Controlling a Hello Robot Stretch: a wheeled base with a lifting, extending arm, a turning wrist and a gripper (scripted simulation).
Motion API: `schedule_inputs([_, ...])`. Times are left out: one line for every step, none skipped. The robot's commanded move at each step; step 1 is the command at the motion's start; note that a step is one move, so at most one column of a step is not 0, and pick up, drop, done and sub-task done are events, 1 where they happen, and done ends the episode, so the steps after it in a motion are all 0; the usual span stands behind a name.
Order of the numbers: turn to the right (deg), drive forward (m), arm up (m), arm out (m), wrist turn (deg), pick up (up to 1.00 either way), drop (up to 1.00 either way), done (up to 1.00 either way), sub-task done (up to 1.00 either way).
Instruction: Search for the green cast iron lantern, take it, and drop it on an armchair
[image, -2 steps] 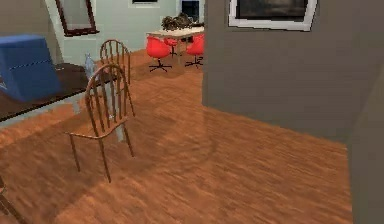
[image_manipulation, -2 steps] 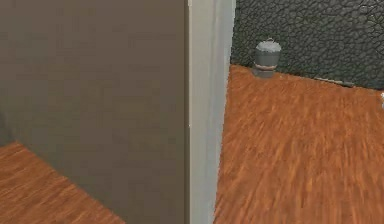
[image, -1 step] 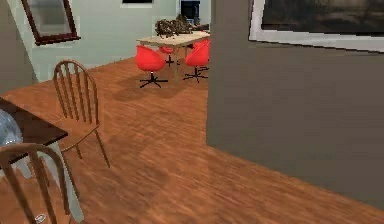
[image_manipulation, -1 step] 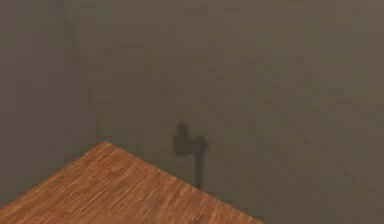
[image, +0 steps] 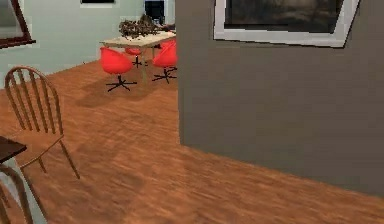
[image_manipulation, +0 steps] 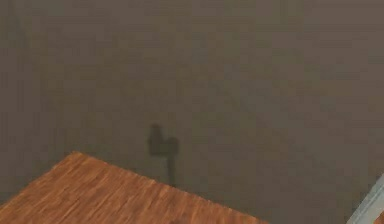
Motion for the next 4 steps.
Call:
schedule_inputs([0.0, 0.20, 0.00, 0.00, 0.0, 0.00, 0.00, 0.00, 0.00])
schedule_inputs([-21.0, 0.00, 0.00, 0.00, 0.0, 0.00, 0.00, 0.00, 0.00])
schedule_inputs([0.0, 1.00, 0.00, 0.00, 0.0, 0.00, 0.00, 0.00, 0.00])
schedule_inputs([0.0, 0.70, 0.00, 0.00, 0.0, 0.00, 0.00, 0.00, 0.00])
